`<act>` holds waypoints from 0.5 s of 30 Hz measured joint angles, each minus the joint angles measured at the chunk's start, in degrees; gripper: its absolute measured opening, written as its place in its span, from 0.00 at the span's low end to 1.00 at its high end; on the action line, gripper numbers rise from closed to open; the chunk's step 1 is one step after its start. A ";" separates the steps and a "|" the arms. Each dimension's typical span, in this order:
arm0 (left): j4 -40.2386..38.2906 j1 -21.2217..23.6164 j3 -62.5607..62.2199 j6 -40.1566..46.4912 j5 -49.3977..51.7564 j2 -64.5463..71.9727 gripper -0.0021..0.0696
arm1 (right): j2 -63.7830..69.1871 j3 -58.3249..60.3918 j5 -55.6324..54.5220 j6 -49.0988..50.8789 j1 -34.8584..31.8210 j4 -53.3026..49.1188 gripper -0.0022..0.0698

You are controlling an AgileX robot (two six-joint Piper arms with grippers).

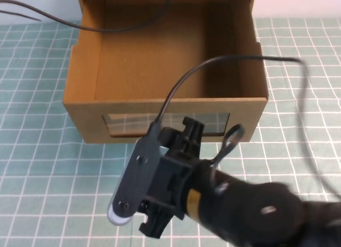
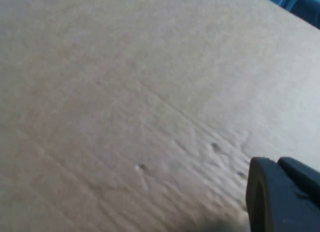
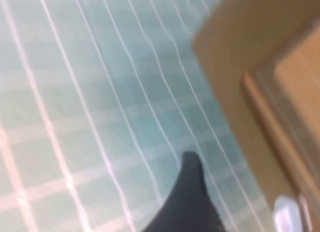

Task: Open the shoe box
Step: 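Pull the top drawer of the cardboard box fully open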

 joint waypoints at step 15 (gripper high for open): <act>11.12 0.13 0.24 -8.14 2.05 -25.12 0.02 | -23.34 0.11 -7.99 0.00 0.13 11.20 0.17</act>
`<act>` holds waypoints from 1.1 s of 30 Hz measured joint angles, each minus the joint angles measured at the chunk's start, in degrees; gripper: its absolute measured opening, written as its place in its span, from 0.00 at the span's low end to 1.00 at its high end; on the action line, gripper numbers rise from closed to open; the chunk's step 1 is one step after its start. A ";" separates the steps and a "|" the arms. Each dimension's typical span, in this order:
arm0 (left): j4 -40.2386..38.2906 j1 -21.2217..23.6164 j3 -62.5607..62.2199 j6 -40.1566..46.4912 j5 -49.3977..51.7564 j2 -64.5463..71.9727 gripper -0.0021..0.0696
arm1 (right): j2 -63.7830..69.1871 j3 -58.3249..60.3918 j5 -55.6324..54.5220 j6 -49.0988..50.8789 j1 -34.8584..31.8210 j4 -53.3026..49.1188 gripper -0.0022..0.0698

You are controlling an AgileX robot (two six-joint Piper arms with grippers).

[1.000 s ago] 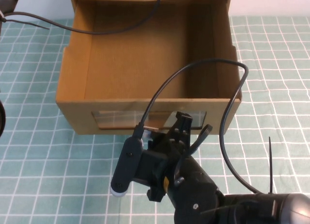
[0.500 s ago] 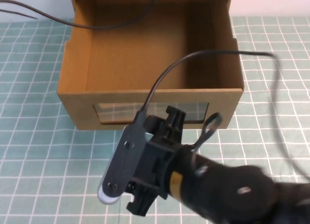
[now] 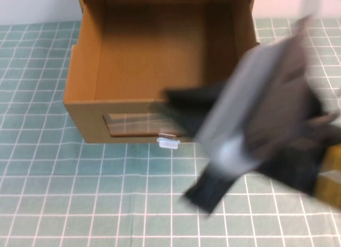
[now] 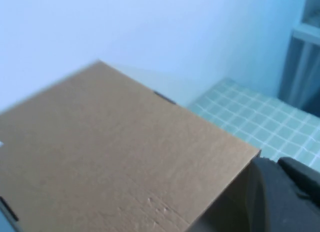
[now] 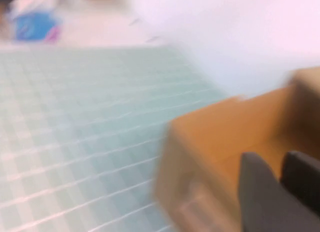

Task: Open the shoe box
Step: 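Pull the top drawer of the cardboard box fully open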

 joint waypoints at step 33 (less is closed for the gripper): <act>22.31 0.00 101.25 -2.10 -22.57 -87.71 0.02 | -61.01 18.88 46.86 -26.39 0.03 22.73 0.01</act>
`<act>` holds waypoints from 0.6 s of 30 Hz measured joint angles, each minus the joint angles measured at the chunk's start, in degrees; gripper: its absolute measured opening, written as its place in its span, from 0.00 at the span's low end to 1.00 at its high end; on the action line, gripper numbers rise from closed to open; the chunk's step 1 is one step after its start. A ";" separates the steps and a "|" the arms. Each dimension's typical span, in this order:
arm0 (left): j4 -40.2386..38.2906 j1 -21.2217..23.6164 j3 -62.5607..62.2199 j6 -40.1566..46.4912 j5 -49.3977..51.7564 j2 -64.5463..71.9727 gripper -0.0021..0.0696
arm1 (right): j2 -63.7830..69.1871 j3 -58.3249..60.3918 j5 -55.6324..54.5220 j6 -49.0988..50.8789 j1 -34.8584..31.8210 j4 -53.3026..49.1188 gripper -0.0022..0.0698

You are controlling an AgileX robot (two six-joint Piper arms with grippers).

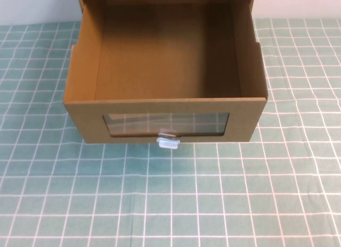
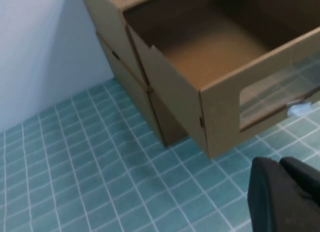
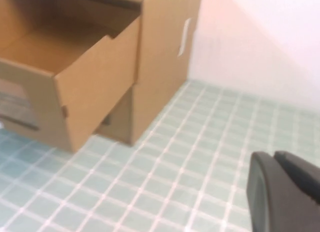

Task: Open the shoe box
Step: 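Pull the top drawer of the cardboard box fully open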

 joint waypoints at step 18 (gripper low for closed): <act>1.87 0.00 15.79 0.00 -3.39 -0.57 0.02 | -3.79 0.96 0.45 0.61 0.00 8.75 0.01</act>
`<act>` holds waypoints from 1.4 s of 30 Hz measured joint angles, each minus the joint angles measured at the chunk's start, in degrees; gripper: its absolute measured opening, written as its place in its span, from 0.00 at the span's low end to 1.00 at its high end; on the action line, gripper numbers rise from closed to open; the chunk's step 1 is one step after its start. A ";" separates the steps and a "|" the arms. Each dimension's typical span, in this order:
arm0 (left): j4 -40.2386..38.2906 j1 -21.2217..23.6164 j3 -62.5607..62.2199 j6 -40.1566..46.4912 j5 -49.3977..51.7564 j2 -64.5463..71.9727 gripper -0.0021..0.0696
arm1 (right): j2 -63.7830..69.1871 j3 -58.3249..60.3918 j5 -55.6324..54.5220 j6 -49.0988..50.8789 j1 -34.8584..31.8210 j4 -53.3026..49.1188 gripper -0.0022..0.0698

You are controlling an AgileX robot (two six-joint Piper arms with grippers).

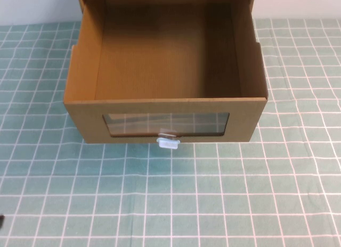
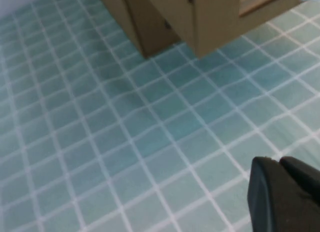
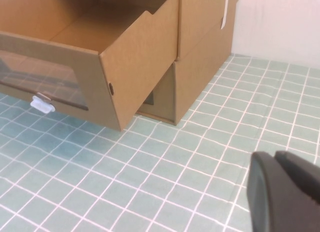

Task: Open the shoe box
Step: 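Pull the top drawer of the cardboard box fully open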

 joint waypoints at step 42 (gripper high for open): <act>9.78 2.16 27.79 -28.75 -24.24 -13.37 0.02 | 0.00 0.00 0.00 0.00 0.00 0.43 0.01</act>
